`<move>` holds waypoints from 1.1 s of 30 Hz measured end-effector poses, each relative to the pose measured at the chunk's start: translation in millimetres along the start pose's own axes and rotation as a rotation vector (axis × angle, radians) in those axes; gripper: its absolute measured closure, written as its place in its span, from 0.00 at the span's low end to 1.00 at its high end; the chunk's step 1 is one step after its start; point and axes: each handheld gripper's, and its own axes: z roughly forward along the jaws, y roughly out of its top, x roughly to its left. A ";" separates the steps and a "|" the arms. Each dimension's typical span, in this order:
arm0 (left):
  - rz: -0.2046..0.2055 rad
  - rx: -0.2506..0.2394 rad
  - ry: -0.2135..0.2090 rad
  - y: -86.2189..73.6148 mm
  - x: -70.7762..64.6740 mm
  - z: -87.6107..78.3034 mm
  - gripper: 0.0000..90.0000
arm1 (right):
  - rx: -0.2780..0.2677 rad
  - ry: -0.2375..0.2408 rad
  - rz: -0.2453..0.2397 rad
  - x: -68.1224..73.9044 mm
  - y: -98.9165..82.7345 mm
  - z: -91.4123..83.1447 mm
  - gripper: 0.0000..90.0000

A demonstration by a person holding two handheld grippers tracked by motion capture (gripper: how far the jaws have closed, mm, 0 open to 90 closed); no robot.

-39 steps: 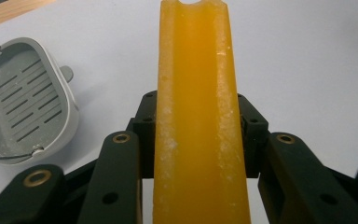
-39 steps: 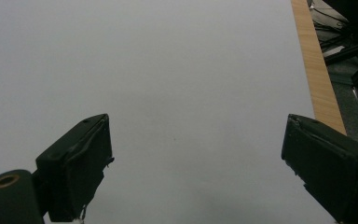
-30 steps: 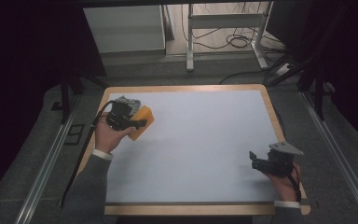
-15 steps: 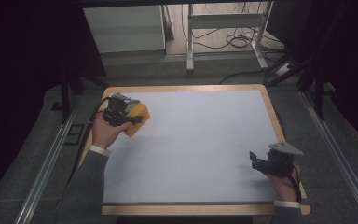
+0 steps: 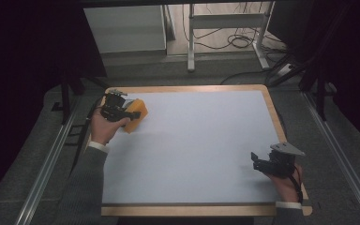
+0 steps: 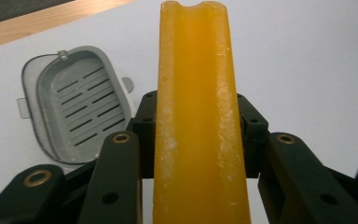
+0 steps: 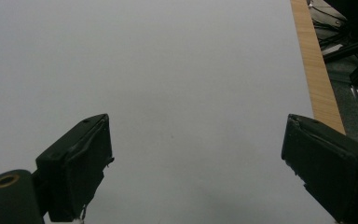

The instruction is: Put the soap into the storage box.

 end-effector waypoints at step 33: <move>-0.148 -0.009 0.050 26.1 48.1 26.2 0.68 | 0.005 0.000 -0.001 -1.5 -0.8 0.5 0.10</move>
